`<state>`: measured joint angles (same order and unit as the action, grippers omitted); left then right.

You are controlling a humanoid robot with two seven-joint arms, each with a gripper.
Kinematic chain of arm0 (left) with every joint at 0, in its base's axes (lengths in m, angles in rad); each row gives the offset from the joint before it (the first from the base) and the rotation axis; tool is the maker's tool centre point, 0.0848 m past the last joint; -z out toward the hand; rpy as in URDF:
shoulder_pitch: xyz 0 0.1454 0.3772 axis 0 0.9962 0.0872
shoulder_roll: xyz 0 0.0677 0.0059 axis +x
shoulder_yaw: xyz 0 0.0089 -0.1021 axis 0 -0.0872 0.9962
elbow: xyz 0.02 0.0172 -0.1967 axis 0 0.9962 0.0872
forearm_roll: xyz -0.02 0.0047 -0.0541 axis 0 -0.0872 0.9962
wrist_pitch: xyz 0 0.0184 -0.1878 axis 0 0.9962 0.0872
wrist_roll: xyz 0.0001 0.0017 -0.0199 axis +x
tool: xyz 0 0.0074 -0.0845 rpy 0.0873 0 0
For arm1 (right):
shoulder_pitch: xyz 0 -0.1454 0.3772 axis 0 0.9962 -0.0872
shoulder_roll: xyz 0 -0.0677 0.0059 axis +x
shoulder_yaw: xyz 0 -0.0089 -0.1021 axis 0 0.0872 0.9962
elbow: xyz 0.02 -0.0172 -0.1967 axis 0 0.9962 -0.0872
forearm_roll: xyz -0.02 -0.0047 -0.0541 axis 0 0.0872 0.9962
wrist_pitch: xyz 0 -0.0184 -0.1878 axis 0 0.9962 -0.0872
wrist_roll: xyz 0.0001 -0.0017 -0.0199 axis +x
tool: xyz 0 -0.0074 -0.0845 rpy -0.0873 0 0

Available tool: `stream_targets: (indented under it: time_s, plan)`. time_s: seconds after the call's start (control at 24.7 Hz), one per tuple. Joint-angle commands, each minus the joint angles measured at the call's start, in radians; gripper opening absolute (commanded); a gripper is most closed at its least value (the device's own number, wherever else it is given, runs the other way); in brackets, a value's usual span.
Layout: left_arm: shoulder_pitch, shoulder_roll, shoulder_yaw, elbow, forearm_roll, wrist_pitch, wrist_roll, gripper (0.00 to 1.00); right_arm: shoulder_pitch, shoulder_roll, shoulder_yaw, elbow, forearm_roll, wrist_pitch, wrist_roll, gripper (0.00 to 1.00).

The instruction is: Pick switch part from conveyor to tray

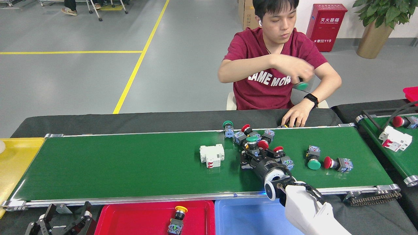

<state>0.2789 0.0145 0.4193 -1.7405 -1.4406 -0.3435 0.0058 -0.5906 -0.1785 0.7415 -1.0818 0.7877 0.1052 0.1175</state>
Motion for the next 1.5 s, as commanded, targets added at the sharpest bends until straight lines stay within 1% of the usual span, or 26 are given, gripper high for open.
stream_targets:
  time_s: [0.0, 0.04, 0.08, 0.12, 0.2, 0.28, 0.32, 0.4, 0.44, 0.49, 0.53, 0.57, 0.61, 0.65, 0.73, 0.81, 0.93, 1.01, 1.09, 1.13, 1.21, 1.25, 1.29, 1.37, 1.41, 1.46]
  plan:
    - [-0.001, 0.008, 0.003, -0.016, -0.001, 0.001, 0.003, 0.99, -0.001, -0.058, -0.007, -0.099, -0.03, -0.084, 0.004, 0.15]
    - [-0.003, 0.007, 0.003, -0.017, -0.001, 0.001, 0.003, 0.99, 0.021, -0.114, -0.007, -0.18, -0.065, -0.163, 0.004, 0.15]
    - [-0.003, 0.007, 0.003, -0.017, -0.001, 0.001, 0.005, 0.99, 0.035, -0.153, -0.007, -0.23, -0.094, -0.243, 0.005, 0.15]
    - [-0.004, 0.007, 0.003, -0.017, -0.001, 0.001, 0.003, 0.99, 0.046, -0.177, -0.007, -0.26, -0.114, -0.309, 0.007, 0.15]
    - [-0.007, 0.007, 0.003, -0.017, -0.001, 0.001, 0.003, 0.99, 0.069, -0.242, -0.007, -0.306, -0.148, -0.533, 0.017, 0.17]
    - [-0.012, 0.007, 0.003, -0.017, 0.0, 0.001, 0.002, 0.99, 0.087, -0.265, -0.007, -0.322, -0.153, -0.739, 0.022, 0.19]
    - [-0.014, 0.007, 0.003, -0.017, 0.0, 0.001, 0.002, 0.99, 0.097, -0.26, -0.007, -0.32, -0.151, -0.825, 0.022, 0.21]
    - [-0.027, 0.007, 0.001, -0.017, -0.001, 0.001, 0.0, 0.99, 0.104, -0.256, -0.005, -0.32, -0.14, -0.891, 0.022, 0.26]
    - [-0.04, 0.007, 0.001, -0.017, -0.003, 0.001, -0.001, 0.99, 0.106, -0.23, 0.004, -0.32, -0.127, -0.891, 0.025, 0.27]
    - [-0.053, 0.005, -0.004, -0.016, -0.004, 0.001, -0.003, 0.99, 0.109, -0.179, 0.013, -0.319, -0.097, -0.891, 0.028, 0.32]
    - [-0.067, 0.005, -0.023, -0.016, -0.006, 0.003, -0.004, 0.99, 0.11, -0.125, 0.024, -0.311, -0.058, -0.891, 0.042, 0.48]
    - [-0.076, 0.007, -0.042, -0.016, -0.007, 0.006, -0.007, 0.99, 0.11, -0.09, 0.029, -0.306, -0.027, -0.883, 0.06, 0.79]
    - [-0.087, 0.007, -0.065, -0.014, -0.007, 0.011, -0.017, 0.99, 0.114, -0.061, 0.03, -0.3, -0.008, -0.851, 0.09, 0.98]
    - [-0.096, 0.007, -0.08, -0.013, -0.007, 0.011, -0.023, 0.99, 0.118, -0.042, 0.03, -0.294, -0.008, -0.832, 0.105, 0.98]
    - [-0.113, 0.007, -0.105, -0.014, -0.007, 0.011, -0.036, 0.99, 0.123, -0.024, 0.035, -0.29, -0.007, -0.832, 0.111, 0.98]
    - [-0.126, 0.005, -0.14, -0.016, -0.012, 0.012, -0.052, 0.99, 0.12, -0.029, 0.033, -0.29, -0.007, -0.831, 0.111, 0.98]
    - [-0.147, -0.002, -0.211, -0.017, -0.024, 0.015, -0.089, 0.99, 0.123, -0.035, -0.005, -0.28, -0.004, -0.82, 0.11, 0.97]
    - [-0.161, -0.013, -0.249, -0.016, -0.064, 0.044, -0.135, 0.99, 0.15, -0.067, -0.141, -0.271, 0.004, -0.786, 0.11, 0.96]
    - [-0.184, -0.038, -0.307, -0.016, -0.118, 0.095, -0.161, 0.99, 0.218, -0.082, -0.241, -0.282, 0.004, -0.725, 0.102, 0.95]
    - [-0.196, -0.05, -0.336, -0.016, -0.139, 0.121, -0.168, 0.99, 0.239, -0.096, -0.277, -0.283, 0.005, -0.691, 0.102, 0.94]
    - [-0.218, -0.073, -0.382, -0.008, -0.181, 0.173, -0.182, 0.99, 0.296, -0.145, -0.341, -0.291, 0.005, -0.593, 0.09, 0.92]
    - [-0.227, -0.09, -0.409, -0.007, -0.193, 0.189, -0.196, 0.99, 0.319, -0.168, -0.355, -0.3, 0.005, -0.532, 0.053, 0.92]
    - [-0.233, -0.107, -0.433, -0.005, -0.202, 0.201, -0.214, 0.99, 0.334, -0.187, -0.36, -0.308, 0.005, -0.461, -0.025, 0.91]
    - [-0.257, -0.117, -0.468, 0.024, -0.221, 0.25, -0.236, 0.99, 0.356, -0.222, -0.363, -0.328, 0.005, -0.316, -0.241, 0.92]
    - [-0.271, -0.117, -0.481, 0.044, -0.228, 0.273, -0.237, 0.99, 0.365, -0.23, -0.363, -0.336, 0.005, -0.259, -0.306, 0.92]
    - [-0.294, -0.116, -0.493, 0.079, -0.241, 0.304, -0.237, 0.99, 0.382, -0.233, -0.36, -0.345, 0.005, -0.17, -0.369, 0.92]
